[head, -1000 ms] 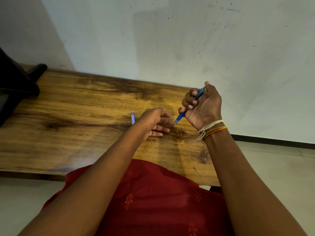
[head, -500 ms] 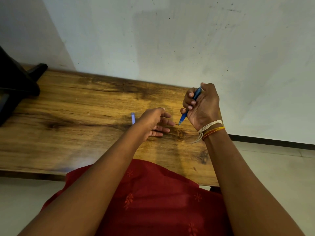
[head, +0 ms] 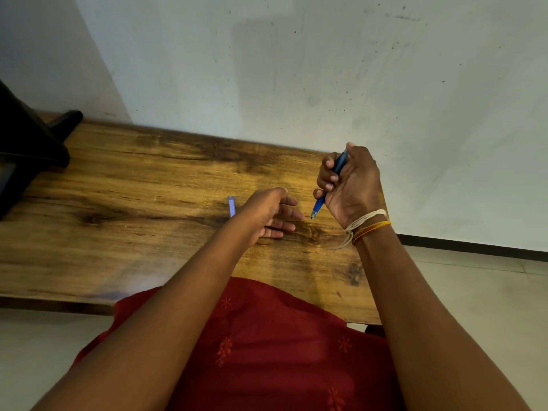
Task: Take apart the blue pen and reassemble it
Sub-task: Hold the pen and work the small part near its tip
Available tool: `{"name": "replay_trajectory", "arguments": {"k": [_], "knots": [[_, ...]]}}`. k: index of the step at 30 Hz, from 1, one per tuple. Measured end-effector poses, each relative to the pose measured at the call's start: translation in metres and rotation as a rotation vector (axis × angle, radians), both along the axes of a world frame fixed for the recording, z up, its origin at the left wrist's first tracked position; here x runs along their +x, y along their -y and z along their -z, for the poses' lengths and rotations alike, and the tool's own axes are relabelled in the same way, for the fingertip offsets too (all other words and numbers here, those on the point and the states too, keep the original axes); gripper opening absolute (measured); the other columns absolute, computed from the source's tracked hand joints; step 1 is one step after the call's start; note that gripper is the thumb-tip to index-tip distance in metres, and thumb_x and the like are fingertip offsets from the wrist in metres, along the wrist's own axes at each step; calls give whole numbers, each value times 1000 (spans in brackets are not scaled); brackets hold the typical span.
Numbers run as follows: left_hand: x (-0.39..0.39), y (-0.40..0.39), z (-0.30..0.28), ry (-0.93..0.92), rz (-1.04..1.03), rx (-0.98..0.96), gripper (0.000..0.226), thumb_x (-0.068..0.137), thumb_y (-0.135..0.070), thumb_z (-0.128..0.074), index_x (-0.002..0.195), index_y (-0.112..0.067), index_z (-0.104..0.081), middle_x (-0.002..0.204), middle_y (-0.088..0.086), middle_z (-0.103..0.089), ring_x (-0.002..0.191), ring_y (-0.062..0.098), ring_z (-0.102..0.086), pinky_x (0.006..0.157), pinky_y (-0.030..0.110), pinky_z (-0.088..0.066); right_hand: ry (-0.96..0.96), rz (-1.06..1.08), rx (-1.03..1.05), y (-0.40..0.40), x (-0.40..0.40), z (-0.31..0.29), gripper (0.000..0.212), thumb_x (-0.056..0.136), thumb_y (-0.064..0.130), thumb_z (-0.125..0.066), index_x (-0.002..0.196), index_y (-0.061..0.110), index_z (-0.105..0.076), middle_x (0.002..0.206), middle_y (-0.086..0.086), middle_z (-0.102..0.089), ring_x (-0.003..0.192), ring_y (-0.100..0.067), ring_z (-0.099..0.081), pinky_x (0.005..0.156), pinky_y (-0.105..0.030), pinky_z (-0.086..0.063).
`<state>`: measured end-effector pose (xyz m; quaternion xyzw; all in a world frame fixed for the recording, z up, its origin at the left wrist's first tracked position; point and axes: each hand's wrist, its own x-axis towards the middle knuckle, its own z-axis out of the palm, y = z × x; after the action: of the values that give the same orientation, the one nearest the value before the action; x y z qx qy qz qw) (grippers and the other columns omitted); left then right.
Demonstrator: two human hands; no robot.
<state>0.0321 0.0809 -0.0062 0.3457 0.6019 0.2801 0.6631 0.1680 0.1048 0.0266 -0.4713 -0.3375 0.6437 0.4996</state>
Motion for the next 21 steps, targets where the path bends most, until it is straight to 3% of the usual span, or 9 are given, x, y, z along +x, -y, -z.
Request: {"name": "replay_trajectory", "arguments": {"k": [7, 14, 21], "knots": [[0, 0, 0, 1, -11, -1, 36, 100, -32, -33, 108, -12, -62, 94, 3, -73, 84, 23, -65, 81, 34, -47, -44, -20, -14, -2, 0, 1, 45, 95, 41, -27, 63, 14, -44, 55, 1, -24, 50, -13, -22, 55, -29, -24], [0, 1, -3, -23, -9, -6, 36, 101, -32, -30, 105, -13, -61, 101, 6, -73, 58, 14, -57, 52, 24, -36, -249, -4, -66, -3, 5, 2, 45, 94, 43, -26, 63, 15, -42, 55, 2, -25, 52, -13, -23, 58, -29, -25], [-1, 2, -3, -32, -1, -3, 37, 101, -31, -29, 108, -12, -60, 96, 4, -73, 54, 13, -49, 48, 24, -29, -258, 16, -77, -3, 4, 4, 46, 94, 45, -27, 63, 15, -43, 57, 2, -24, 51, -13, -23, 57, -29, -25]]}}
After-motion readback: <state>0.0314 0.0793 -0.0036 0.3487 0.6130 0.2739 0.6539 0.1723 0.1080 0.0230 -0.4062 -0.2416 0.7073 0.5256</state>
